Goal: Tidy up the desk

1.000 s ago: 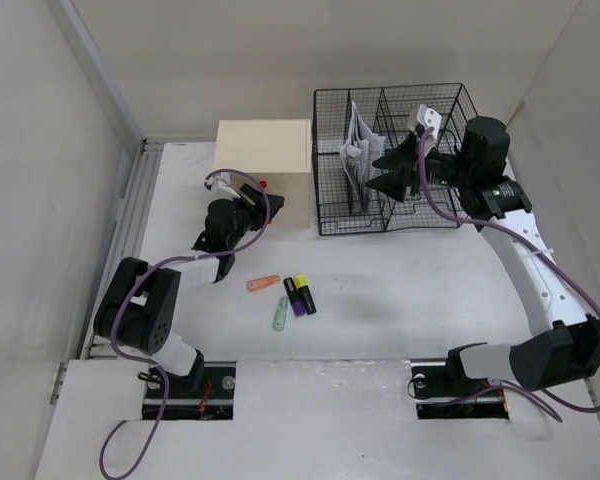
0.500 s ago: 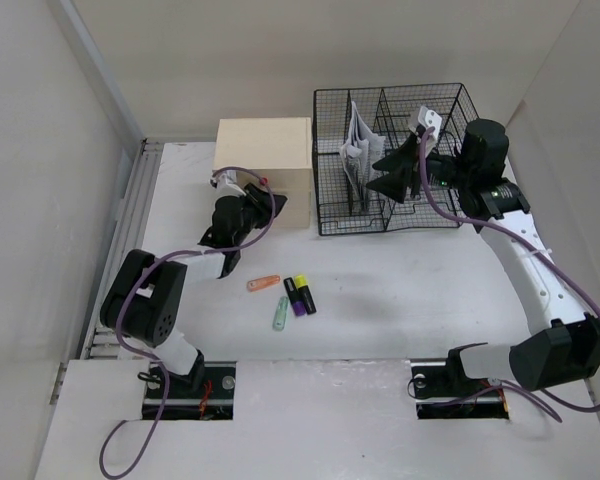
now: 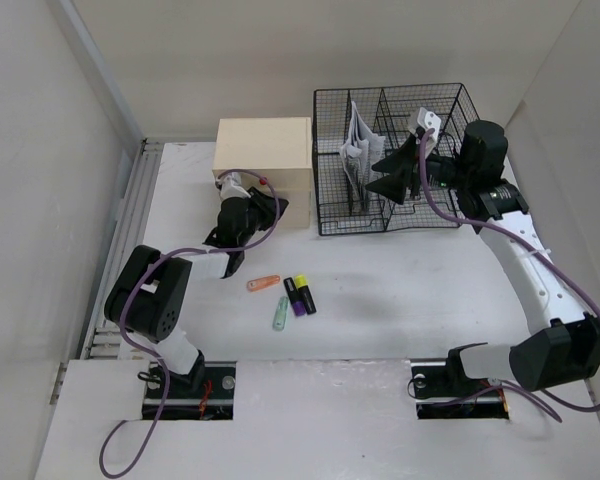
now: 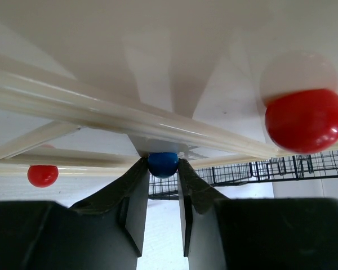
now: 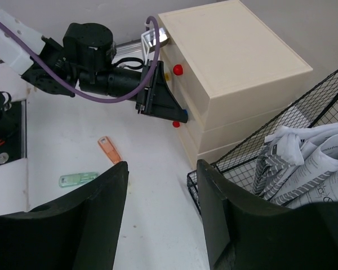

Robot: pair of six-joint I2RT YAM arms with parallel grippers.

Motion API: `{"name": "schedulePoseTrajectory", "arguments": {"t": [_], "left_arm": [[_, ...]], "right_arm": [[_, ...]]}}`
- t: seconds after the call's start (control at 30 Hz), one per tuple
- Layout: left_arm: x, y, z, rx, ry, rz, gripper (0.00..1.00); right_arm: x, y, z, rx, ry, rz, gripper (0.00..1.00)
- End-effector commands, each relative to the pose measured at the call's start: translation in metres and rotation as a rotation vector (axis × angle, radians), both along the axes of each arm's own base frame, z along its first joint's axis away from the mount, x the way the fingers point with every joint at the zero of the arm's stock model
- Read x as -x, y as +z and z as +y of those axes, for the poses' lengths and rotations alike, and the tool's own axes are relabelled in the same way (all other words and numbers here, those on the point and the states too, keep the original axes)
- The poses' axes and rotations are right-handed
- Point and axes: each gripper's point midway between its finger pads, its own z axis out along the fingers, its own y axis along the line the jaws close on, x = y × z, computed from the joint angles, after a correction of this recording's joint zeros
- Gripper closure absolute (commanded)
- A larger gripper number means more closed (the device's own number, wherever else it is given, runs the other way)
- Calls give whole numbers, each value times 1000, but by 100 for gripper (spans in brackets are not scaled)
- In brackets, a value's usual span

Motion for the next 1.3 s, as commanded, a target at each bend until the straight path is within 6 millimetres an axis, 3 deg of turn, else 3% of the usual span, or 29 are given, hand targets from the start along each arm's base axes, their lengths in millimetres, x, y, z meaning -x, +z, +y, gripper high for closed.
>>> {"name": "schedulePoseTrajectory", "arguments": {"t": [0.0,0.13,0.33,0.37,0.67,0.7,0.83,0.87,0.9,0.93,0.97,1.0,1.07,1.1,1.2,1.23,1.27], "left_arm": [[-12,17,0,14,-4,-41,92],[-7,17,4,12,5,-41,100],[20,16,9,15,11,-37,100],[29,6,10,5,11,-18,100],[84,-9,6,19,-20,5,100],[95,-19,7,17,-26,29,100],[111,-23,11,33,-18,35,100],[111,-19,11,39,-19,24,97],[111,-19,11,39,-19,24,86],[112,-18,12,30,-21,18,71],[112,-21,14,13,-14,25,42],[112,-16,15,5,-18,7,30],[113,-12,17,-1,-12,-5,18],[113,-1,18,-4,-15,-33,11],[120,7,19,-25,-24,-50,9],[125,22,17,-11,-37,-90,11],[126,31,18,-2,-36,-107,26]], "right_arm": [[9,19,0,-24,34,-74,43],[9,16,0,-23,34,-65,43],[9,16,0,-23,34,-65,43],[9,16,0,-23,34,-65,43],[13,14,2,-27,61,-64,43],[13,14,2,-27,61,-64,43],[12,11,3,-27,70,-55,43],[12,11,3,-27,70,-55,43],[14,11,6,-27,79,-55,41],[14,11,6,-27,79,-55,39],[14,11,6,-27,79,-55,33],[14,11,8,-21,79,-68,30],[18,6,10,8,97,-85,27],[17,6,9,23,92,-97,24],[17,-6,17,92,97,-118,24],[18,-13,24,130,90,-131,26],[23,-20,28,175,93,-125,30]]}}
